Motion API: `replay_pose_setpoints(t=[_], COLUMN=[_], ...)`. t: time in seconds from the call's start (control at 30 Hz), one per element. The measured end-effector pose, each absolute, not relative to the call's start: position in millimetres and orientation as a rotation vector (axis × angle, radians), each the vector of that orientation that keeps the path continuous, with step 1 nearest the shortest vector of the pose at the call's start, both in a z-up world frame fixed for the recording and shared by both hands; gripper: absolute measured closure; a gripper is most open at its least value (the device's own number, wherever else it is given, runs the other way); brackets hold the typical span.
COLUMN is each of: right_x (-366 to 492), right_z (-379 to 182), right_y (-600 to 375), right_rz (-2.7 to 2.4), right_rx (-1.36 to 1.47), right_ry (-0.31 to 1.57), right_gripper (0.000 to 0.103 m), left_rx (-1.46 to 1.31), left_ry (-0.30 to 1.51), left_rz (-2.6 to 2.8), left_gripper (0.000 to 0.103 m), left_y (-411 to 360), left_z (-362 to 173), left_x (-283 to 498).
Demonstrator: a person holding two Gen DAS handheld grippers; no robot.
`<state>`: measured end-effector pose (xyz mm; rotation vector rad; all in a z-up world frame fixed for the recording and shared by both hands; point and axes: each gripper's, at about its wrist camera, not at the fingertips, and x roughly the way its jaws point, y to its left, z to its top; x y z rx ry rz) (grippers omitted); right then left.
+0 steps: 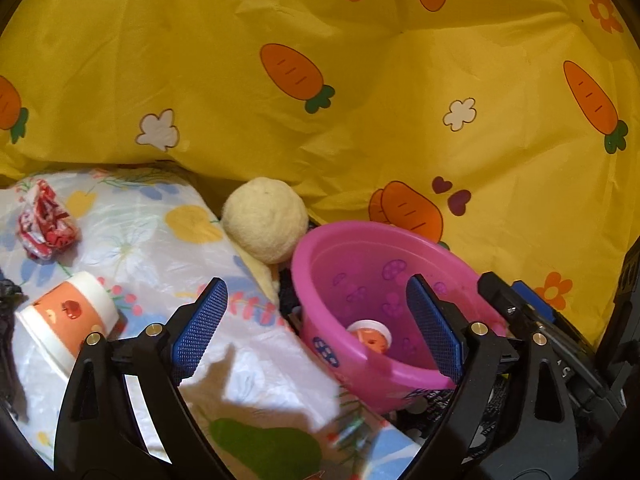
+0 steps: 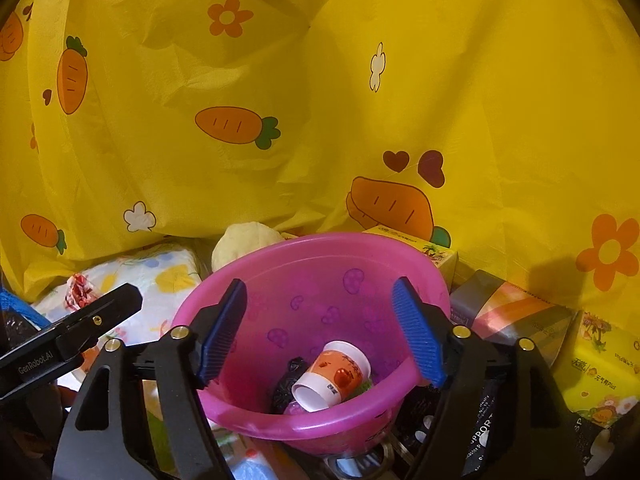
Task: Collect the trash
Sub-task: 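Move both tools back toward the remaining trash on the table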
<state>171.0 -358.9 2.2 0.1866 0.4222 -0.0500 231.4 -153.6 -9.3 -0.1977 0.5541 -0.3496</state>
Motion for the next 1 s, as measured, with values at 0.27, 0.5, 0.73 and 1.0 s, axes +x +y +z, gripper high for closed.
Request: replay_pose_setpoints(t=[0.27,0.5,0.73,1.0], right_x=[140,111,90,77], right_z=[11,16,13,8], right_y=[-323,-267,-196,-115], right_rz=[0.022,0.146,0.290,0.453], right_rx=[0.163,0.123,0.061,0.003], right_ry=[0.388,0.375,0.382,0.402], right_gripper=[0.020,0.020,0.020,0.020], left_rx=[-0.121,-0.118,-0.112,-0.178], left_ry=[0.489,0.479,0.457,0.461], left_rz=[-0.140,0.040,0.274,0.439], left_gripper=[0.013,0.013,0.013,0.013], left_y=[-103,-39,36,120], left_z=[3,3,-2,-9], left_x=[179,126,73,28])
